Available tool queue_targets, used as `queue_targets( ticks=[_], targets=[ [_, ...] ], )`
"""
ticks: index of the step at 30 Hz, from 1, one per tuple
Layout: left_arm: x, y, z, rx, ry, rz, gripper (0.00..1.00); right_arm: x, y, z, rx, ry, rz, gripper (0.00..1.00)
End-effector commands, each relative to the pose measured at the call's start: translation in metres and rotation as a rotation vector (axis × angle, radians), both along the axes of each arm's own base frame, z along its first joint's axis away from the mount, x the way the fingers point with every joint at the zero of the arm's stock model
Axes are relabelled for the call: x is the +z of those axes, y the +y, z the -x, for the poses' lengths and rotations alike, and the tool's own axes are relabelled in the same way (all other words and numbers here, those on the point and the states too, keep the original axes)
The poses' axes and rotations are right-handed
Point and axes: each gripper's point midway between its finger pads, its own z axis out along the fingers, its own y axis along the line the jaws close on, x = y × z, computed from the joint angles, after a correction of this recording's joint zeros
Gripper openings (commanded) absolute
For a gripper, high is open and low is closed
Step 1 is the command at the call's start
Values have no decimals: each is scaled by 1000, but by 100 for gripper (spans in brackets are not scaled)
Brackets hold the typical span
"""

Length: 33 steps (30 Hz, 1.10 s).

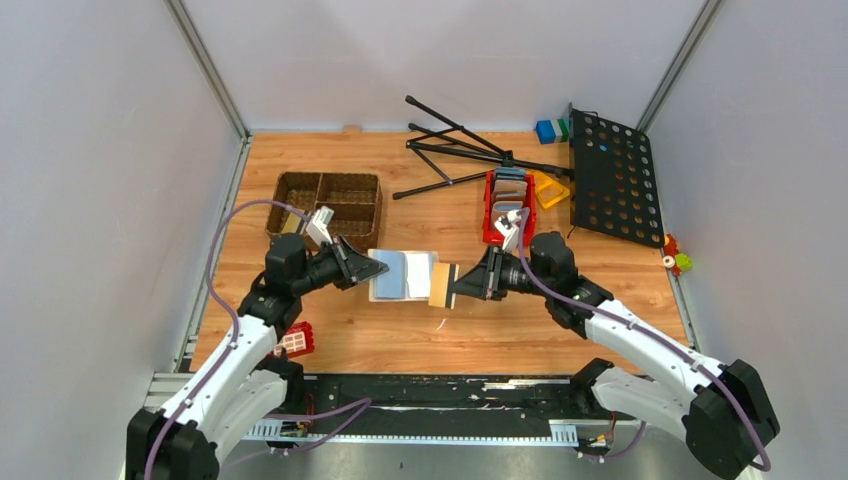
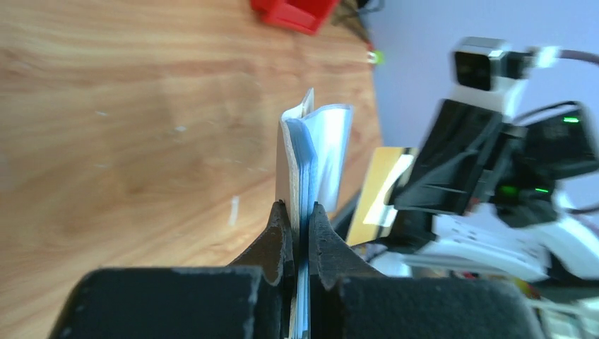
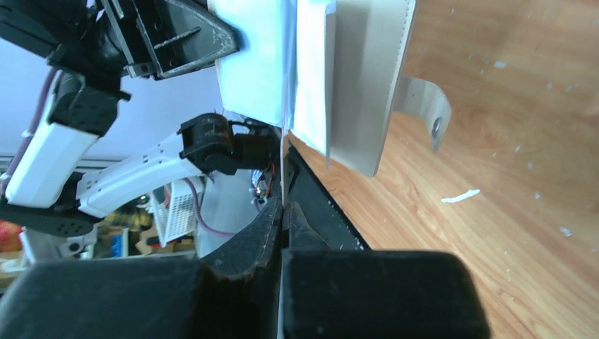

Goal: Take the credit cards out of the card holder
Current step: Remove the credit card from the card holder, then place the card holder at the center of the board.

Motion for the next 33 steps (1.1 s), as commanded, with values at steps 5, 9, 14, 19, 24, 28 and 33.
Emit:
queue_targets(
  ticks=[5,9,14,19,24,28,33],
  targets=[
    [-45,38,1,58,21,-344,0,29,-11,-39,-41,-230,227,0],
    [-55,32,1,41,41,-313,0,41,-8,-52,-40,-269,265,0],
    [-58,39,-1,79,38,-343,0,47,-4,-62,-30,-313,294,0],
    [-66,56,-8,194,72,-400,0,65,8,-105,-66,-430,350,0],
    [-89,77,-16,297,149,-498,0,110,39,-161,-93,-596,319,0],
    [-105,87,-12,365,274,-524,0,128,58,-209,-109,-714,329,0],
    [-115,103,19,388,511,-606,0,93,76,-205,57,-611,334,0]
  ],
)
